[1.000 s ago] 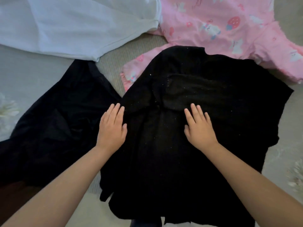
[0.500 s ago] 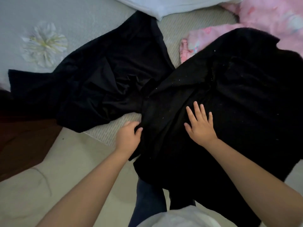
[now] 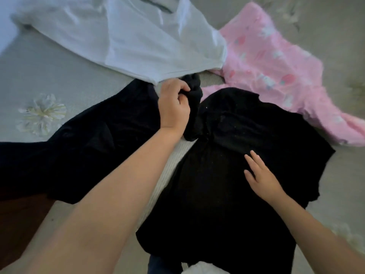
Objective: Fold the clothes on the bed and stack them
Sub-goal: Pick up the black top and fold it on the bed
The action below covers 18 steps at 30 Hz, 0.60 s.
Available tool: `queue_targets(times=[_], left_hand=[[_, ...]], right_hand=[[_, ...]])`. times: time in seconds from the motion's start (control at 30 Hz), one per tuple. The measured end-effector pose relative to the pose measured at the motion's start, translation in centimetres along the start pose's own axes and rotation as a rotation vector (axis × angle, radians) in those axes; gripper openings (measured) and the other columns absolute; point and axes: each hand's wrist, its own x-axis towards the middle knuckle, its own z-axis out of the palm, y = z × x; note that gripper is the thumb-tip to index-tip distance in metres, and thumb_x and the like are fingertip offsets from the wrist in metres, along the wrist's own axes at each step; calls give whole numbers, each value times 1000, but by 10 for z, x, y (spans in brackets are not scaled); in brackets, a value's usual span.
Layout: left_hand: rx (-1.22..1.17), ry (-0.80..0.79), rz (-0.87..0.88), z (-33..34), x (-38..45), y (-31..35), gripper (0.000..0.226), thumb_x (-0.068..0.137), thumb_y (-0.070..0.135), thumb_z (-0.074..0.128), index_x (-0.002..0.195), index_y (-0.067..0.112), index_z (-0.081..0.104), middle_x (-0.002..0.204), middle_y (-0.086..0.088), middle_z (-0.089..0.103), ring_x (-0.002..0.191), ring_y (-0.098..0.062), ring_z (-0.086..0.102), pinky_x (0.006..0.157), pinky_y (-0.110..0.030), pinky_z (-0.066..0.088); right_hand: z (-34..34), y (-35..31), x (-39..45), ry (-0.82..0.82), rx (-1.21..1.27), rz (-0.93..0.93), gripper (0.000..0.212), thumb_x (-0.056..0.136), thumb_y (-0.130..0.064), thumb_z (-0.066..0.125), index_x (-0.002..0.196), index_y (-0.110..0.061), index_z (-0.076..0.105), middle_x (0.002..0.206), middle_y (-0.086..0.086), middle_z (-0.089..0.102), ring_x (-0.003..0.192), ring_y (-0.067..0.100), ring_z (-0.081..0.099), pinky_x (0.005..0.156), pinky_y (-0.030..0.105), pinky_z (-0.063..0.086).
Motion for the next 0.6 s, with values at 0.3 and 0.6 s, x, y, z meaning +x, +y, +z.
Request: queue_targets(times=[0.3,0.6], left_hand=[[-67,-1198,539,157,-98,85,47,87,-10,45,132,3,44,143,-12,38,136,-25,29,107,-17,13],[587,-1087,481,114,-93,-35,44,54,-19,73,98,-15,64,101,-34,61,95,-51,59,84,-57,44]], right_hand=[[-25,140,-89,359,405,579,37,96,-7,40,132,3,42,138,18,43,128,31,39,104,38,30],[11,158,-48,415,330,446,35,89,-6,54,122,5,53,122,20,56,116,34,50,98,35,36]])
